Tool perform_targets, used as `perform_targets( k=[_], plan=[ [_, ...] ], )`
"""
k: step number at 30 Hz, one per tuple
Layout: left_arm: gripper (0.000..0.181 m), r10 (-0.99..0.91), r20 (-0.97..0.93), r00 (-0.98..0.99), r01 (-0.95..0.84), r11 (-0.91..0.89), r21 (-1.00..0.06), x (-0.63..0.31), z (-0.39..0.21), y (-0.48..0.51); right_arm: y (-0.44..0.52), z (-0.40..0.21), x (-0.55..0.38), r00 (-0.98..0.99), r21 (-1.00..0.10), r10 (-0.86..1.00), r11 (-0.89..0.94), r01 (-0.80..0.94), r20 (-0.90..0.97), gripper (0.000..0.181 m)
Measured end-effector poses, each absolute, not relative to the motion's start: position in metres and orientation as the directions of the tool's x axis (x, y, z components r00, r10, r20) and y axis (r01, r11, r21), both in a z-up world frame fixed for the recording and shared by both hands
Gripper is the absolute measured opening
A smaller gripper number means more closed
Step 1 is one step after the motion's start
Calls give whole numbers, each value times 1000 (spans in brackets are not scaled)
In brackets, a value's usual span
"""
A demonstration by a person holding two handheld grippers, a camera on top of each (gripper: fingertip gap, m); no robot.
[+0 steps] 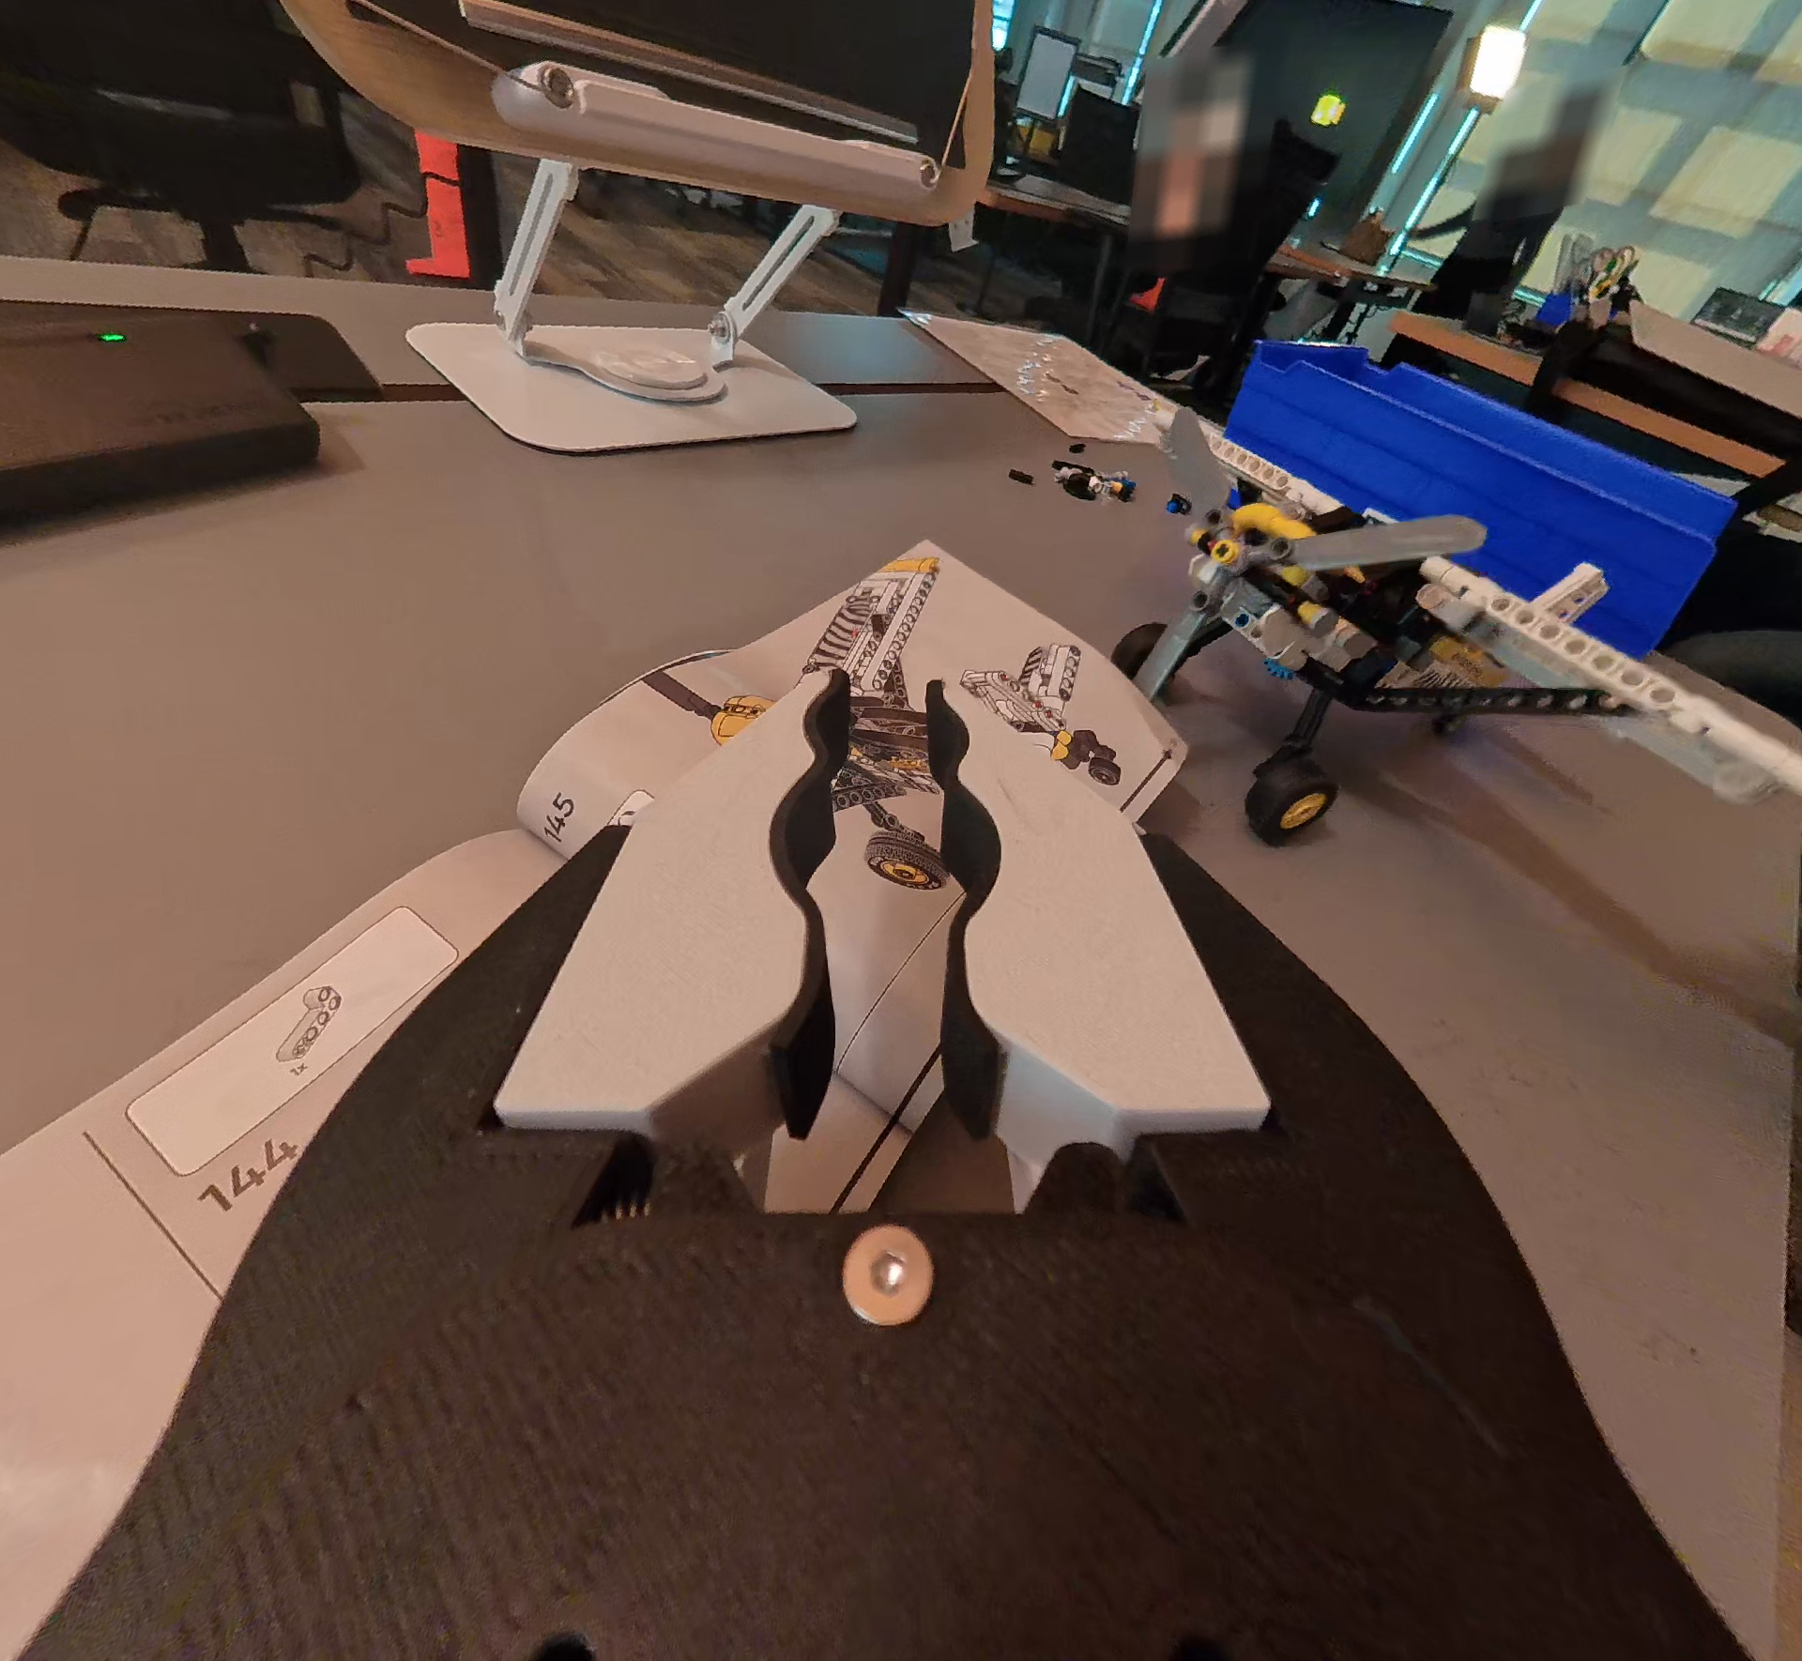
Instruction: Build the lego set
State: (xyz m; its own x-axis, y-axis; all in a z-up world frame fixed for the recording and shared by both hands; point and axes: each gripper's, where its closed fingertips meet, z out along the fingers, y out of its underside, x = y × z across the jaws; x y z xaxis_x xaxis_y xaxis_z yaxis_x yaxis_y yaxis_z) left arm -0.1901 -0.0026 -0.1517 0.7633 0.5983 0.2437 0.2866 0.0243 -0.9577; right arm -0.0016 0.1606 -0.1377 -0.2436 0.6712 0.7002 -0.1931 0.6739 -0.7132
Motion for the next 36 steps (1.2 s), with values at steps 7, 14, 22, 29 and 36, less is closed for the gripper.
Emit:
perform_targets(
  k=[7,14,22,29,36],
  plan=[
    [13,596,243,765,286,23,-958,-190,-152,-2,215,-104,6,-220,-890,867,410,-198,448,7],
    [13,596,250,763,291,27,-956,-190,-152,-3,216,-105,7,-224,-880,854,429,-203,469,7],
    [13,593,247,766,290,23,-957,-190,-152,-2,189,-113,1,-321,-921,866,334,-200,384,8],
    [14,592,252,766,291,30,-956,-190,-151,-3,179,-116,-3,-277,-876,834,427,-225,477,8],
    [17,581,252,774,291,27,-956,-188,-151,-1,240,-98,4,-121,-896,902,383,-224,415,6]
  ],
)
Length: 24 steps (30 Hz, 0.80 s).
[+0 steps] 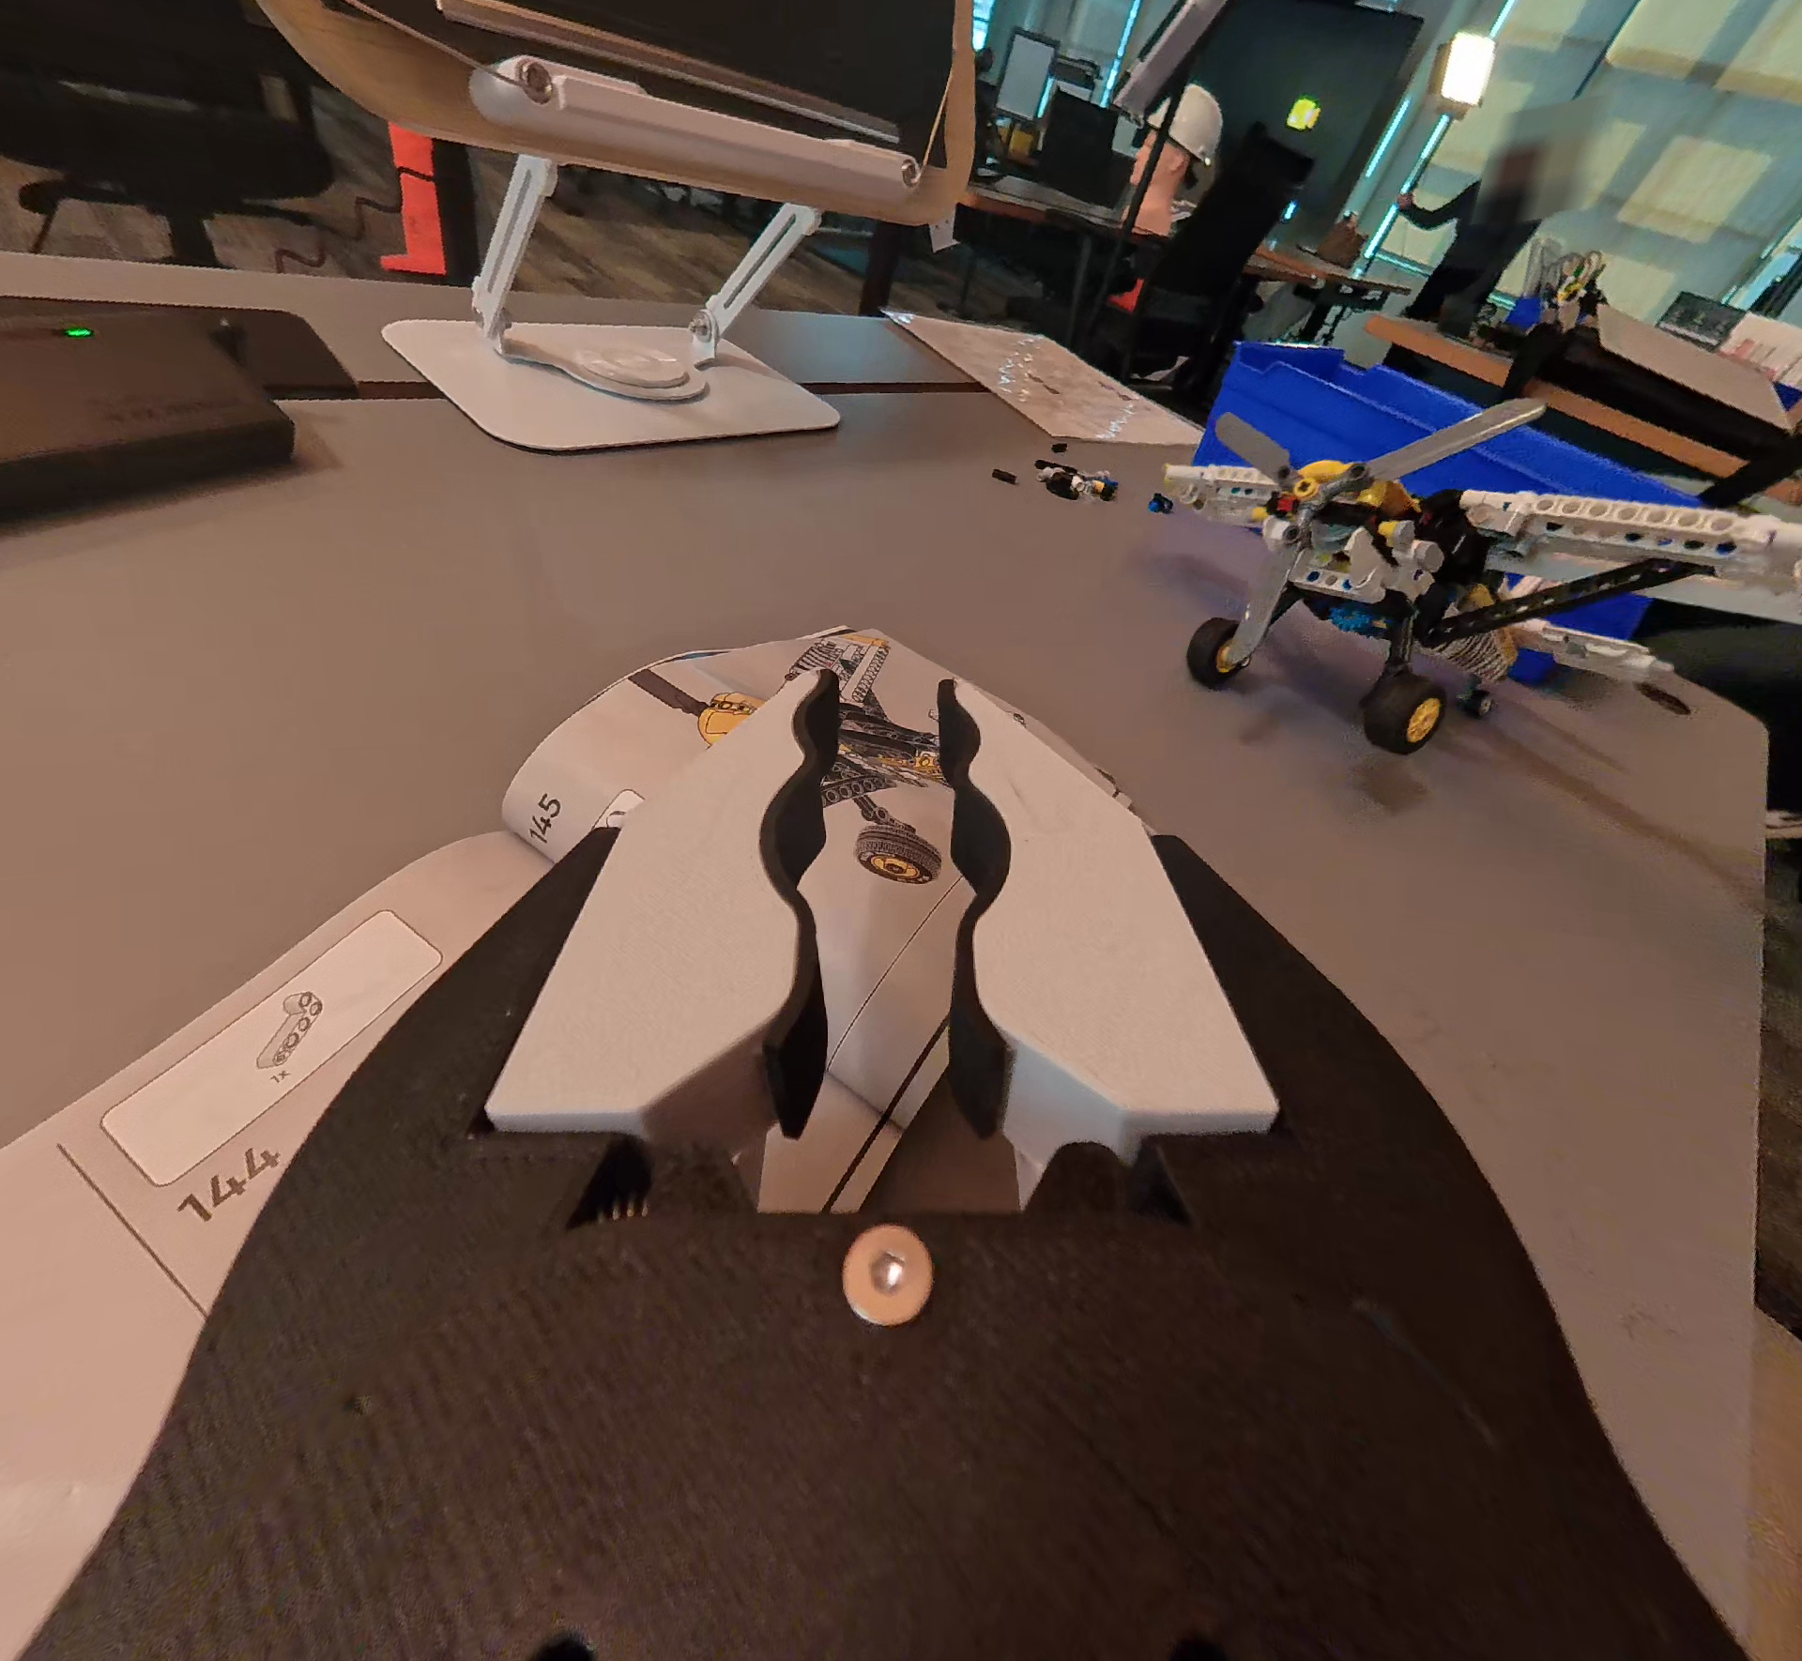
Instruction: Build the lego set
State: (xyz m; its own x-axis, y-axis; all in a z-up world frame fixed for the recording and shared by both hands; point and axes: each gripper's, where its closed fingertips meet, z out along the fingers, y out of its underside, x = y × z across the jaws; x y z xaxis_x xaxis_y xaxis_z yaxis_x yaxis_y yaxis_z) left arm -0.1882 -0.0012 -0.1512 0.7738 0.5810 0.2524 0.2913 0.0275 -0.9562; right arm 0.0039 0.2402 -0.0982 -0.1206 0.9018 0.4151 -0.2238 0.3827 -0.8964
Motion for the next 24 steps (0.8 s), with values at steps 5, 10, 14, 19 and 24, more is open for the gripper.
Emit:
perform_targets(
  k=[5,10,14,19,24],
  plan=[
    [18,580,256,773,295,29,-955,-189,-151,-1,232,-100,4,-158,-900,900,365,-238,407,6],
    [19,578,259,774,298,29,-954,-189,-152,-1,198,-112,-2,-252,-912,884,342,-229,394,7],
    [19,578,260,773,297,33,-954,-189,-151,-1,169,-127,-7,-328,-899,839,387,-202,435,8],
    [19,577,260,775,296,32,-955,-188,-151,-1,155,-138,-9,-356,-877,802,437,-199,480,8],
    [19,576,260,775,296,33,-955,-188,-151,-1,153,-140,-9,-382,-878,791,436,-197,478,9]
  ],
)
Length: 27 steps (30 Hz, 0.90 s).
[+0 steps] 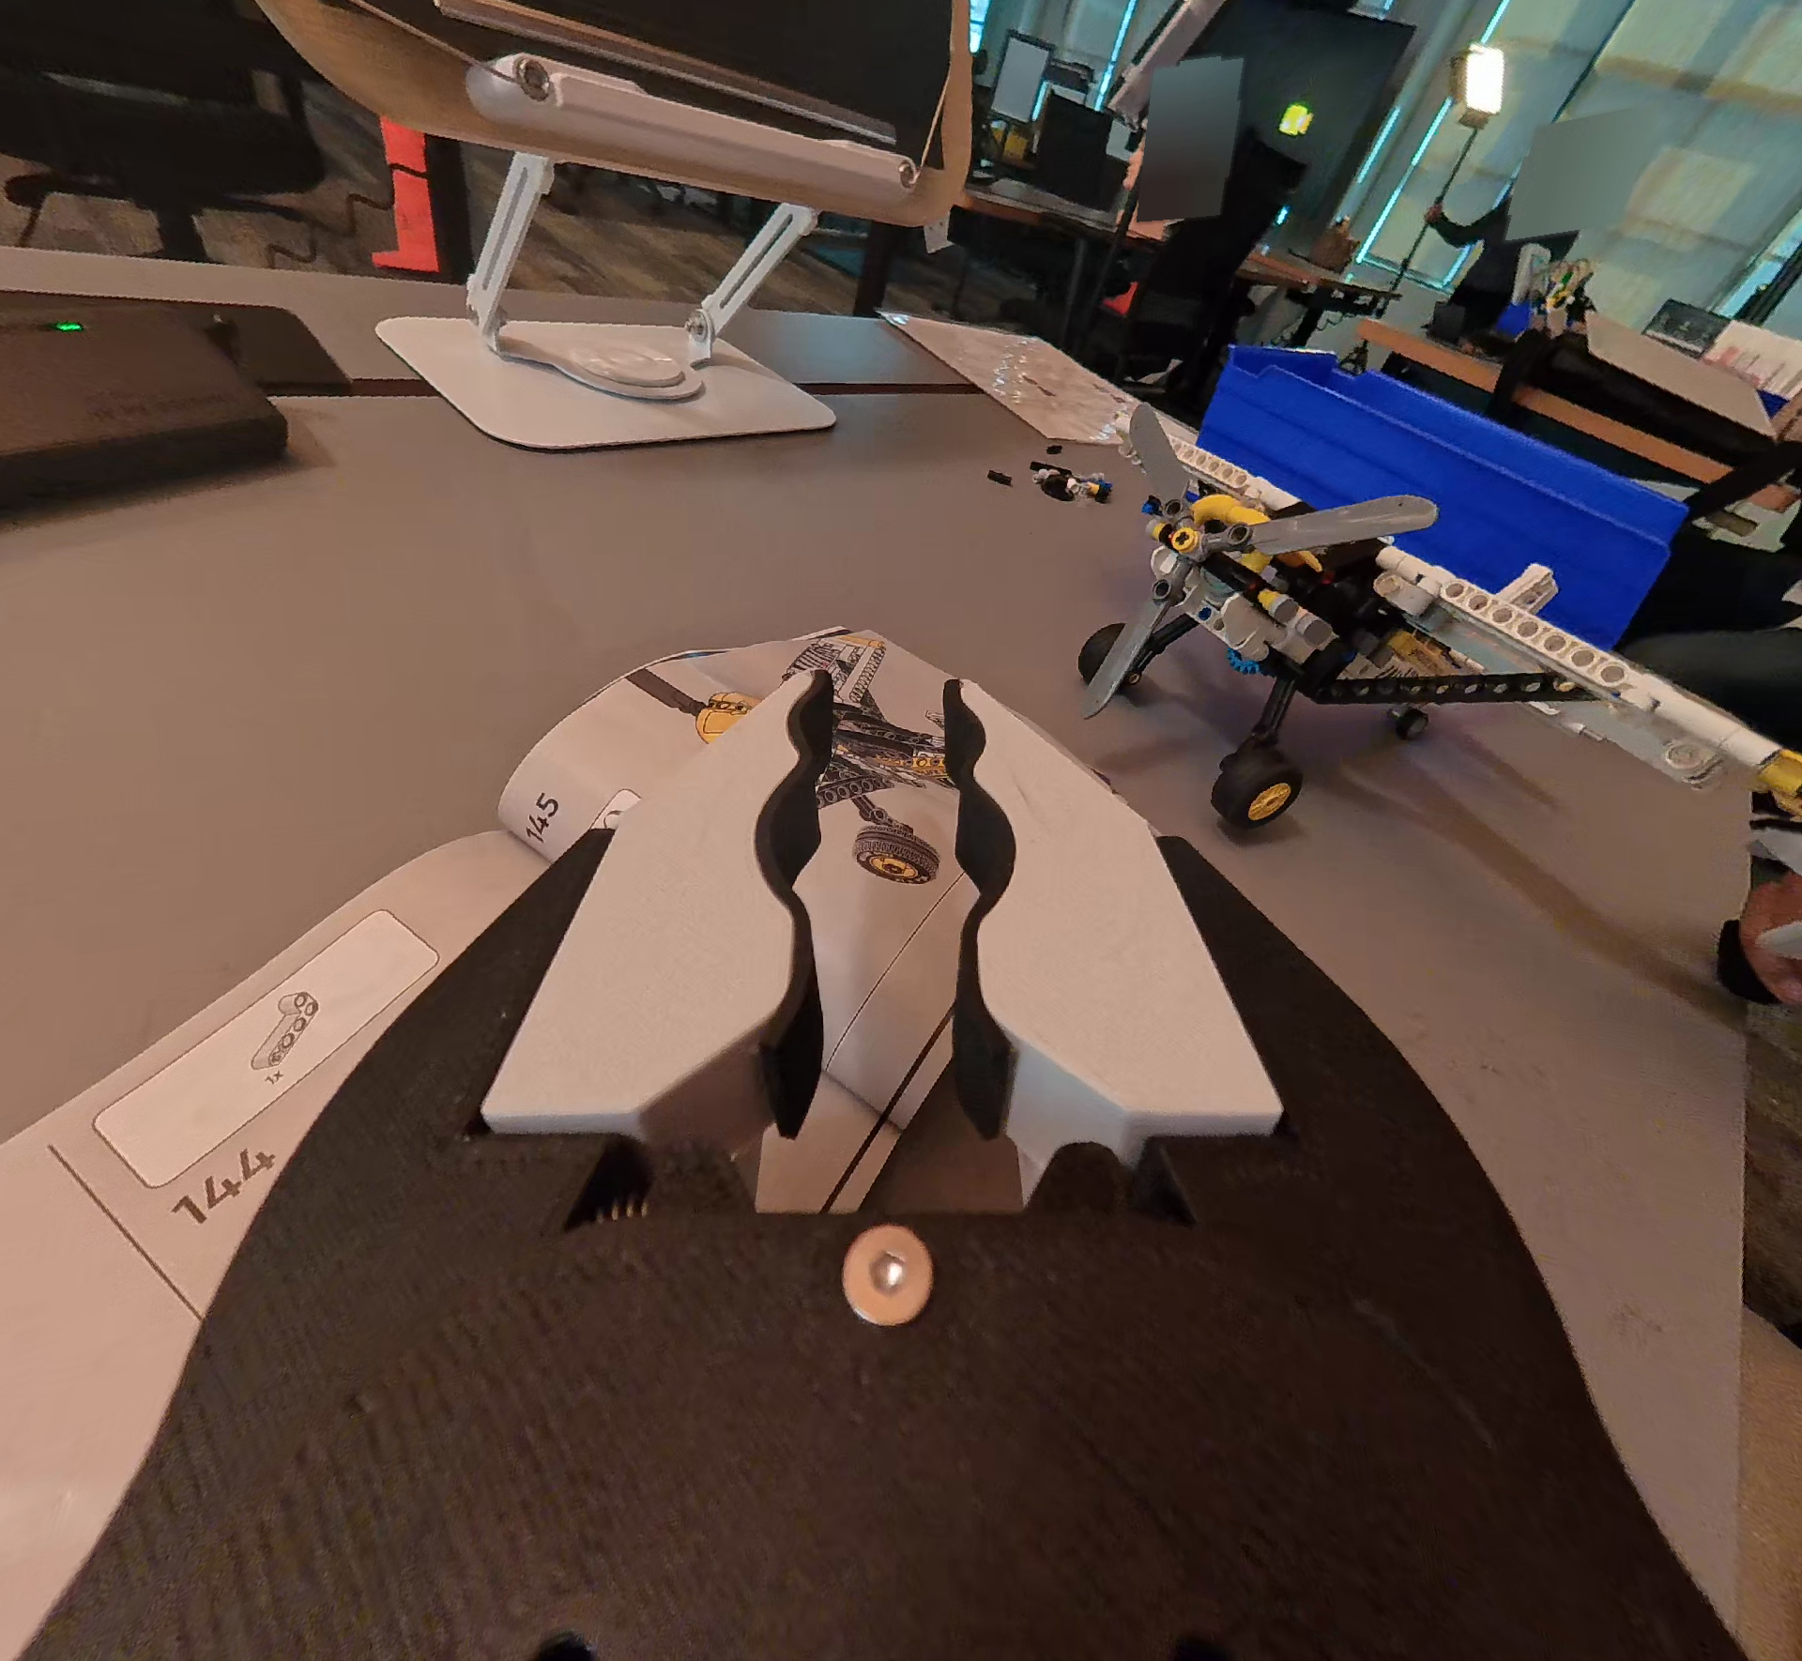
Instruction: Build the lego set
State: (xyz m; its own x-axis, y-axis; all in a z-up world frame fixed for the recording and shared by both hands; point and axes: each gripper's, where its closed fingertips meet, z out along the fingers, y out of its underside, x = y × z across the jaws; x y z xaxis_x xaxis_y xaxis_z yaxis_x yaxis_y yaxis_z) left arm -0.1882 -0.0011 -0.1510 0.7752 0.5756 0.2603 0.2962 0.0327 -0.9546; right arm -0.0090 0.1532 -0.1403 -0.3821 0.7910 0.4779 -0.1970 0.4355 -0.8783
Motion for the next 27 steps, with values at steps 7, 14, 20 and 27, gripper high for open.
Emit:
perform_targets(
  k=[7,14,20,27],
  plan=[
    [20,575,264,774,298,36,-954,-188,-151,-1,164,-135,-7,-363,-884,807,409,-227,467,8],
    [20,574,263,776,297,35,-954,-188,-151,-1,199,-114,-6,-336,-957,909,175,-230,247,8],
    [20,574,265,775,299,36,-953,-188,-151,-1,206,-112,-6,-321,-961,921,147,-234,220,8],
    [20,573,269,774,303,38,-952,-189,-151,-1,190,-121,-7,-338,-940,884,258,-225,323,8]
  ],
)
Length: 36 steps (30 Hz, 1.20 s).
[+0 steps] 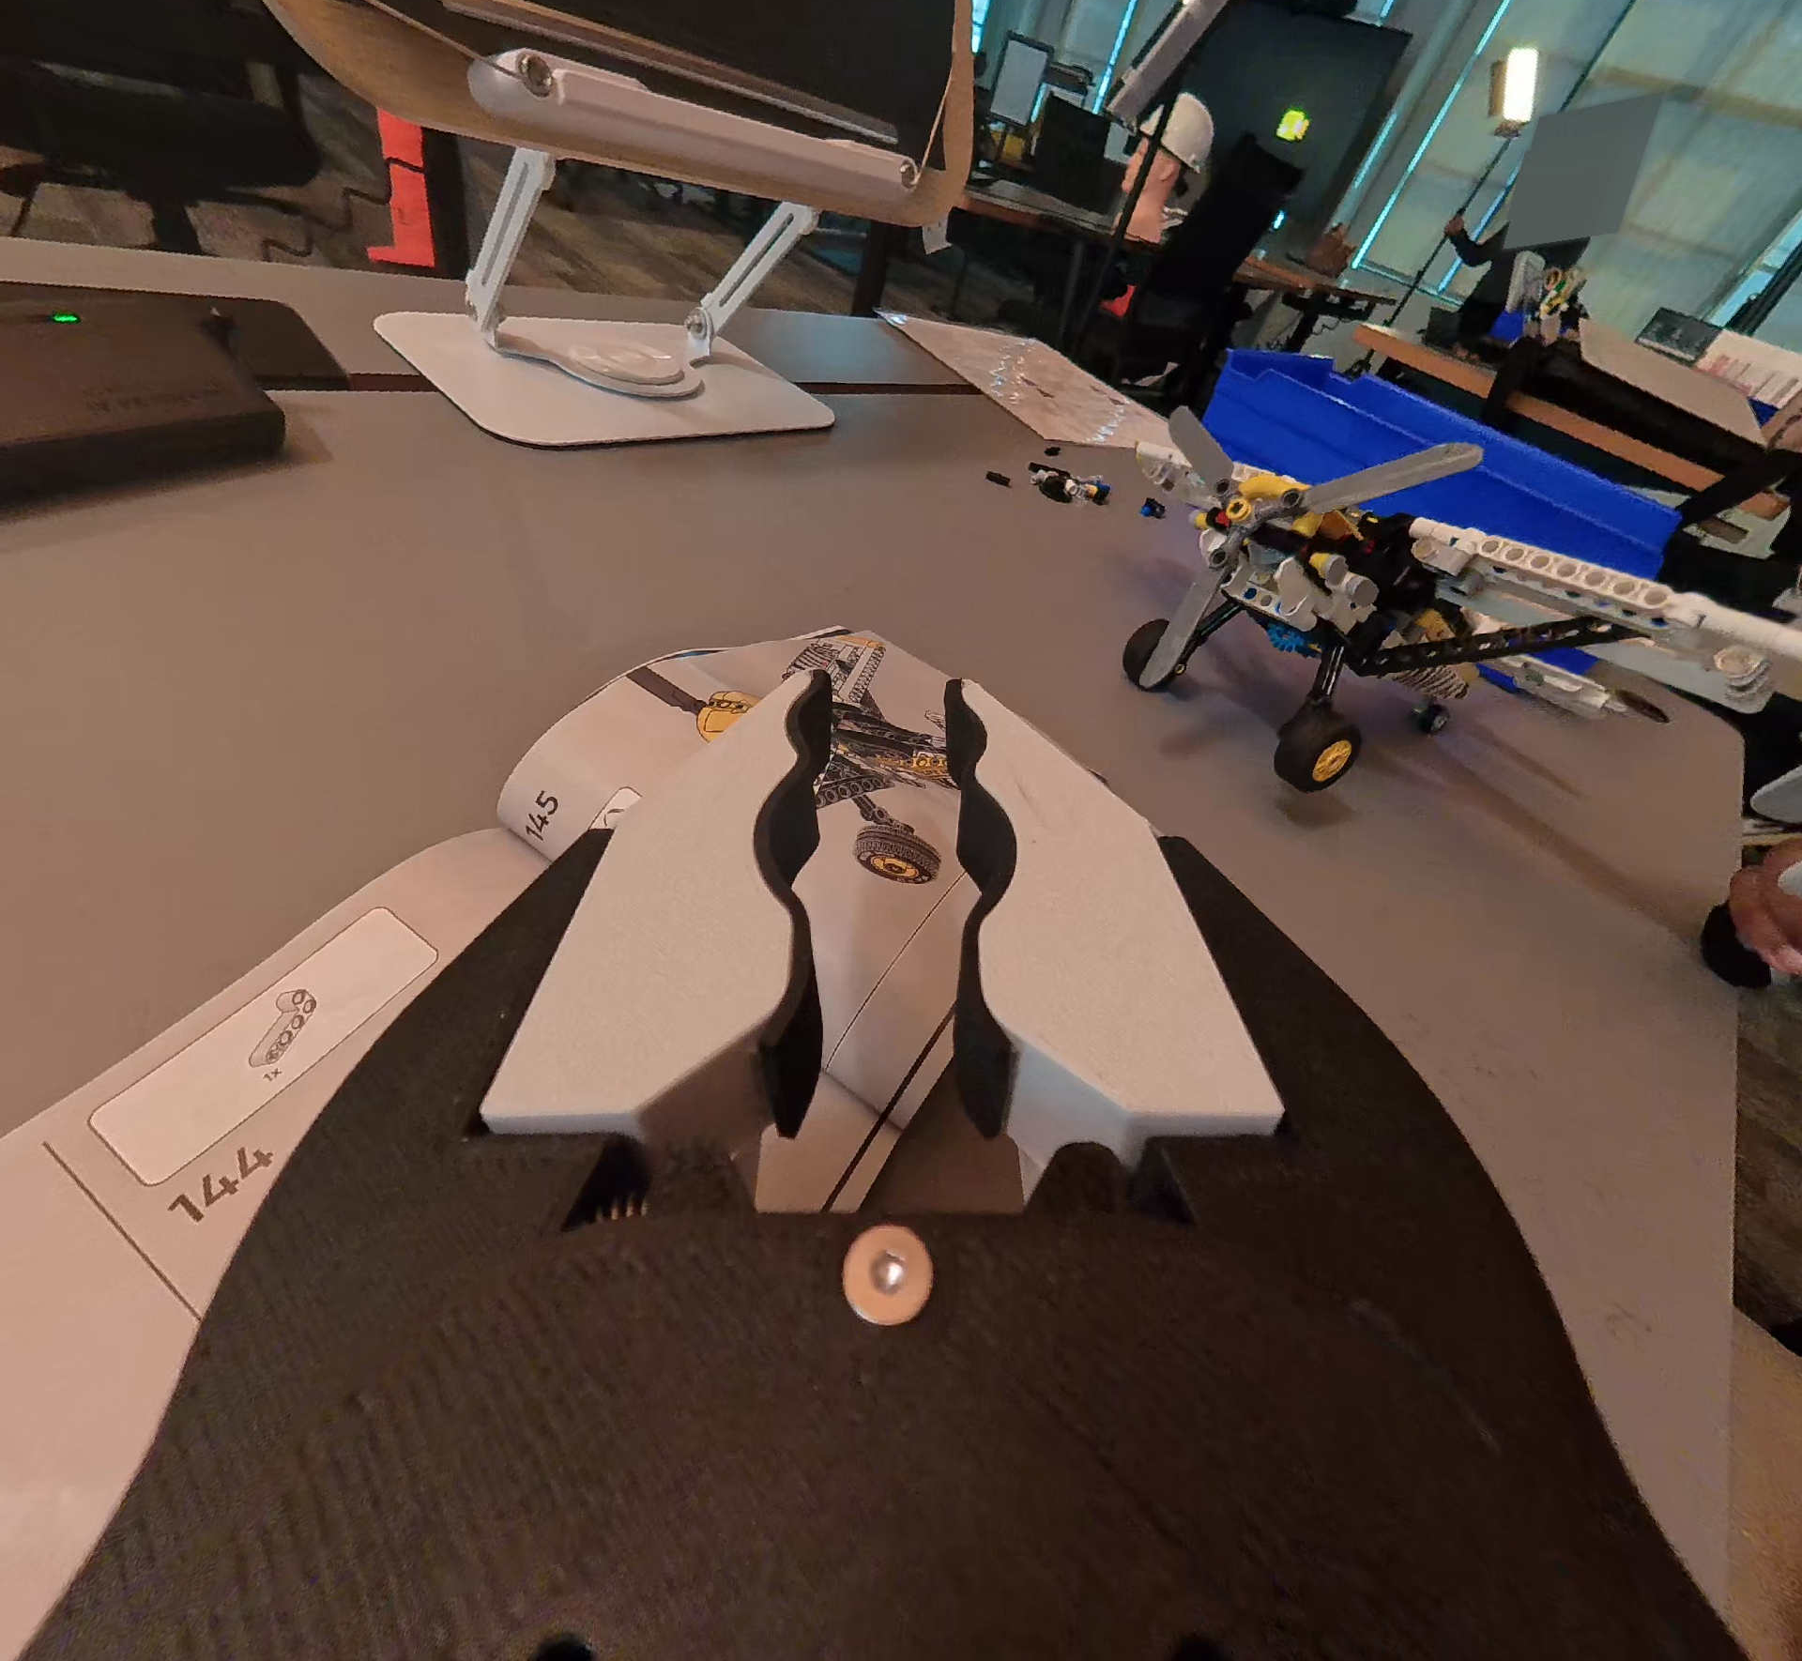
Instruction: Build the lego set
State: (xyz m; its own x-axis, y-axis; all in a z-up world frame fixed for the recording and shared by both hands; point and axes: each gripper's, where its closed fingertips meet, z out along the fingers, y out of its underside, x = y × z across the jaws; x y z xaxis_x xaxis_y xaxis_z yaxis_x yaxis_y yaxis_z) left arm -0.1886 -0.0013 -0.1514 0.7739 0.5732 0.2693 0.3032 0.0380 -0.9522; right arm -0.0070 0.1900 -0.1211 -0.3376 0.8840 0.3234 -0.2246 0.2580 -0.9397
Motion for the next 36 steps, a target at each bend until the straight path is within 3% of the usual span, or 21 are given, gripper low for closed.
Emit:
perform_targets(
  k=[9,28,36],
  plan=[
    [20,573,269,774,303,39,-952,-188,-151,-1,169,-135,-10,-334,-883,818,413,-224,468,8],
    [20,571,272,774,305,41,-952,-188,-151,-1,160,-142,-10,-331,-844,777,487,-224,536,8],
    [20,570,276,774,307,42,-951,-189,-151,-2,145,-155,-11,-322,-766,696,602,-227,642,8]
  ],
)
